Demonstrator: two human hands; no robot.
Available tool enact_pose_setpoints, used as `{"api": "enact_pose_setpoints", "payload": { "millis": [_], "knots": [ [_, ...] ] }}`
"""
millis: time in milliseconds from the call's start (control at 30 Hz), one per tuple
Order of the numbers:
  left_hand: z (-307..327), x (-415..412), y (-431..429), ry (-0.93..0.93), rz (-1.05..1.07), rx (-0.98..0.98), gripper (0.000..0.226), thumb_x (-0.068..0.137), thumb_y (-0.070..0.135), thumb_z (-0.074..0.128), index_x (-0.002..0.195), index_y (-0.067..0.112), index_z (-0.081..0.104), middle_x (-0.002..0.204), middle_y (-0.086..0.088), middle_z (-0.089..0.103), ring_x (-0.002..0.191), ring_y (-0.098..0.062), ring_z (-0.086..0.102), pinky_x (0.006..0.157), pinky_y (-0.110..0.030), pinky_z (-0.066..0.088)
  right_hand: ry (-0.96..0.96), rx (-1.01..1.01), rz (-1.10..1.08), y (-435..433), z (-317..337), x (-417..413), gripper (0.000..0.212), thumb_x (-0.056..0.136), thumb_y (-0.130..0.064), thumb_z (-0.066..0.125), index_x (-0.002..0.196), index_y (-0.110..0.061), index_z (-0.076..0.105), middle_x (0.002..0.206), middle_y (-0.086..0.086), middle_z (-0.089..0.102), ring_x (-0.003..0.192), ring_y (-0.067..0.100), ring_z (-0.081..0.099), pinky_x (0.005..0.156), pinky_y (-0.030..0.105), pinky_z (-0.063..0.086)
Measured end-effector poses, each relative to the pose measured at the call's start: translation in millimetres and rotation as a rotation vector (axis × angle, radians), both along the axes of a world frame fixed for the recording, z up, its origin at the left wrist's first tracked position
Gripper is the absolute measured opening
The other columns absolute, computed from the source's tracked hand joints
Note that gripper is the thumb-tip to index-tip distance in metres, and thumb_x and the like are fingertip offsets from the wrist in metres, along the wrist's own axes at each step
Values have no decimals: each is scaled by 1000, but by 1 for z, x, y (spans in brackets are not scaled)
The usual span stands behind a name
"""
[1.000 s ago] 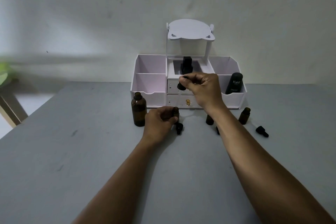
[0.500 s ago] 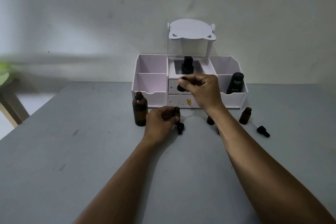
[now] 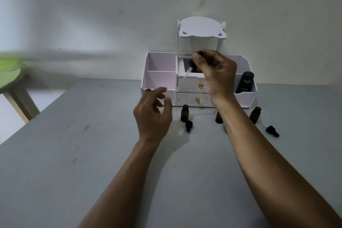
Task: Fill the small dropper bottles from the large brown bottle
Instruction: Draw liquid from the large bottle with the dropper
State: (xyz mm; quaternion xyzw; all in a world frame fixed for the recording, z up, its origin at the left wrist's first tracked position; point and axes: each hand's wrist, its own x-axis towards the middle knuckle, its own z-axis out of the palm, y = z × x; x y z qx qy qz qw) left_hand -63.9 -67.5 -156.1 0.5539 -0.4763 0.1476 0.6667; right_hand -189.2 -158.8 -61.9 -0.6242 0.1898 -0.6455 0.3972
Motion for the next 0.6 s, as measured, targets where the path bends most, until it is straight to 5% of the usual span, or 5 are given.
{"api": "enact_pose_setpoints", "payload": {
  "millis": [100, 167, 267, 333, 600],
  "knots": [
    [4, 23, 7, 126, 94, -66, 25, 83, 16, 75, 107, 14, 69, 89, -2, 67, 72, -13, 62, 57, -21, 49, -56, 43, 41, 8, 7, 13, 5, 88, -2, 71, 90, -5, 74, 71, -3, 75, 69, 10, 73, 66, 32, 59],
    [-2, 40, 12, 246, 72, 17, 38, 81, 28, 75, 116, 18, 65, 100, -1, 67, 85, -16, 64, 60, -22, 51, -112, 87, 54, 12, 9, 23, 7, 88, 0, 71, 94, 4, 73, 77, 13, 73, 66, 11, 72, 63, 25, 56],
    [-15, 64, 15, 439, -147, 218, 60, 76, 43, 74, 130, 22, 57, 115, -3, 66, 103, -18, 66, 79, -20, 54, -147, 146, 53, 13, 6, 39, 13, 88, -2, 72, 98, 6, 73, 87, 20, 74, 74, 17, 74, 67, 25, 58],
    [-21, 73, 14, 538, -313, 323, 72, 68, 49, 73, 132, 21, 58, 121, -7, 67, 108, -20, 67, 91, -36, 56, -139, 152, 55, 14, 2, 48, 15, 88, -5, 73, 100, 4, 73, 92, 21, 75, 85, 29, 75, 75, 33, 61],
    [-24, 80, 11, 522, -451, 518, 57, 62, 24, 82, 118, 25, 69, 112, -1, 74, 106, -16, 70, 97, -34, 53, -57, 129, -12, 11, -12, 58, 12, 86, -9, 75, 96, -1, 75, 88, 12, 76, 83, 22, 75, 83, 42, 62]
  ]
}}
